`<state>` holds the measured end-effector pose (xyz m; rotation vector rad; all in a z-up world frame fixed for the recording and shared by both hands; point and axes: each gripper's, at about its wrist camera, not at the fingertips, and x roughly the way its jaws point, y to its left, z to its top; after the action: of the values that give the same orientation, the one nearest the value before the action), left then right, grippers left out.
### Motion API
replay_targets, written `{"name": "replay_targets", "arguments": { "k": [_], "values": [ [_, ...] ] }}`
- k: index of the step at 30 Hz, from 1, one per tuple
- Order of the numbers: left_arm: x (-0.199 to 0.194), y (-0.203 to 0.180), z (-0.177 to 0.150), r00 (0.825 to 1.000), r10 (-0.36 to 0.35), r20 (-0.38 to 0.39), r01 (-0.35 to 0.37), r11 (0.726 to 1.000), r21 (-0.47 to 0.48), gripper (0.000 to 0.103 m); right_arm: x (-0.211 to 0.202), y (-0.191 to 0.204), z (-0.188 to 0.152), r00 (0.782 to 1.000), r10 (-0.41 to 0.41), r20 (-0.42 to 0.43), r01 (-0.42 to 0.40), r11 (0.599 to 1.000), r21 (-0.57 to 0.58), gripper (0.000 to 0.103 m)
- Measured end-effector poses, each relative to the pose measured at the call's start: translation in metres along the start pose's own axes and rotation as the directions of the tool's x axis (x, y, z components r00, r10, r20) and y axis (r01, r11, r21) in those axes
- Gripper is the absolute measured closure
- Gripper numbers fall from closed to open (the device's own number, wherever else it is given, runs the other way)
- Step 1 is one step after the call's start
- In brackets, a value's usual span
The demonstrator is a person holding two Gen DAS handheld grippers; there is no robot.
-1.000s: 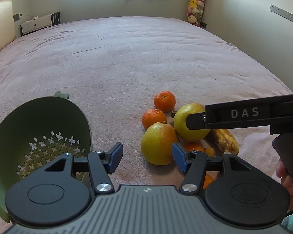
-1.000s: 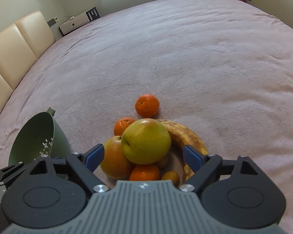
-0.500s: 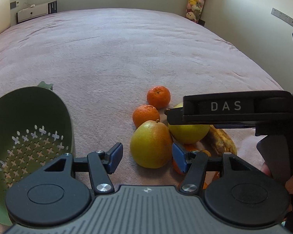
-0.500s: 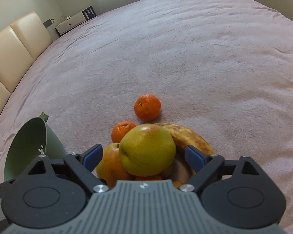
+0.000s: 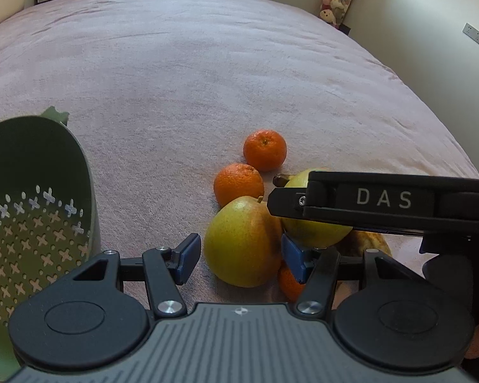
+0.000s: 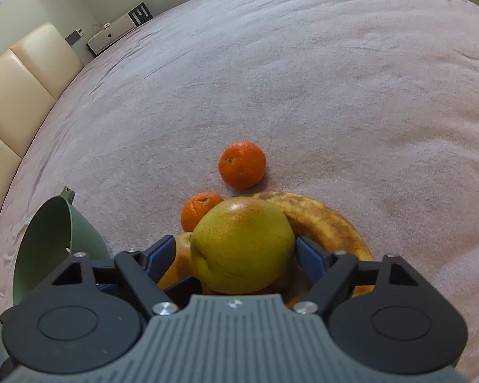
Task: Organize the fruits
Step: 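Move the left tool to a pear while the right tool approaches the other pear, then close the left tool on one pear while the right tool grasps the other pear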
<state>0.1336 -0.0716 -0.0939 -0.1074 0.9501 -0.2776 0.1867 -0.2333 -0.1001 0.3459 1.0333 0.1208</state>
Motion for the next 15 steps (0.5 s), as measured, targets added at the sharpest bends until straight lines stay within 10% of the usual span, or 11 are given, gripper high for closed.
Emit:
{"name": "replay_targets", "arguments": {
  "k": [15],
  "values": [
    [0.014, 0.009, 0.003, 0.998, -0.056, -0.023, 0.054, 0.996, -0.077, 0.028, 0.006, -0.011, -0.006, 1.000, 0.024, -0.017, -0.023, 0.998, 0.056, 0.035]
  ]
}}
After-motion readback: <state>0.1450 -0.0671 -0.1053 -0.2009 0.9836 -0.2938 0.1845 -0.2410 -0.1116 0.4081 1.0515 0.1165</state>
